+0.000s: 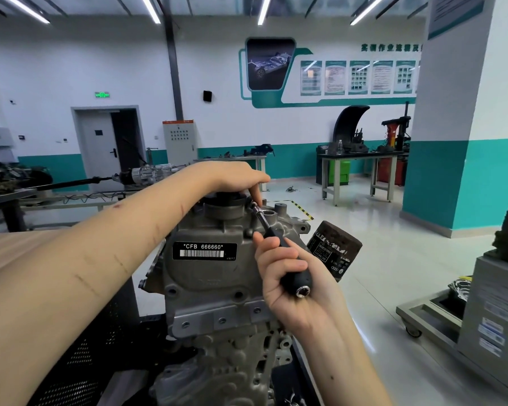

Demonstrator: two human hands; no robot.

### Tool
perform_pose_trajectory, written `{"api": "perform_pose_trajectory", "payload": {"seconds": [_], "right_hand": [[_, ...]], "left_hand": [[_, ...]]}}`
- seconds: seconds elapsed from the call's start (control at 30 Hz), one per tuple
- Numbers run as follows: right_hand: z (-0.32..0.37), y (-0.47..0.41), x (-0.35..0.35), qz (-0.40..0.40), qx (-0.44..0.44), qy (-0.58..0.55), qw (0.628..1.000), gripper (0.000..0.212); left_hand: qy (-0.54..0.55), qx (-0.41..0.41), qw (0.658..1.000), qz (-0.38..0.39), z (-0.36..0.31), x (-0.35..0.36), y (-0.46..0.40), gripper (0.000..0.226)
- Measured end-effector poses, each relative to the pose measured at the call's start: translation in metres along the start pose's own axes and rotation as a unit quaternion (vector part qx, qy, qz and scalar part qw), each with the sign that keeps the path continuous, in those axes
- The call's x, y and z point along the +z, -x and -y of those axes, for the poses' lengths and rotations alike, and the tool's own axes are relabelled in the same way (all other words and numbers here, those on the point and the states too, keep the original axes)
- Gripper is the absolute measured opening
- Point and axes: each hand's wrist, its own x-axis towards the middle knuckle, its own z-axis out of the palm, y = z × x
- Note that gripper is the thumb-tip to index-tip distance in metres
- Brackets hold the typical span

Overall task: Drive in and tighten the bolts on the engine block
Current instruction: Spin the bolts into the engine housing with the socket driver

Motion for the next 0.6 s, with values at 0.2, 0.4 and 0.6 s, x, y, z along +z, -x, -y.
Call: {"api": "perform_pose_trajectory", "payload": {"seconds": [0.2,0.4,0.6], "right_hand": [[0.002,-0.008,0.002,0.01,-0.01,-0.016,1.0,0.043],[-0.003,-0.007,0.007,0.021,-0.02,0.052,0.998,0.027],[-0.001,-0.008,0.008,-0.027,-0.057,0.124,0.99,0.042]], "left_hand": [[-0.017,0.012,1.0,-0.012,-0.002,0.001,0.0,0.052],[0.0,0.037,0.999,-0.019,0.003,0.002,-0.002,0.042],[0.017,0.066,0.996,-0.066,0.009,0.009,-0.007,0.029]]}}
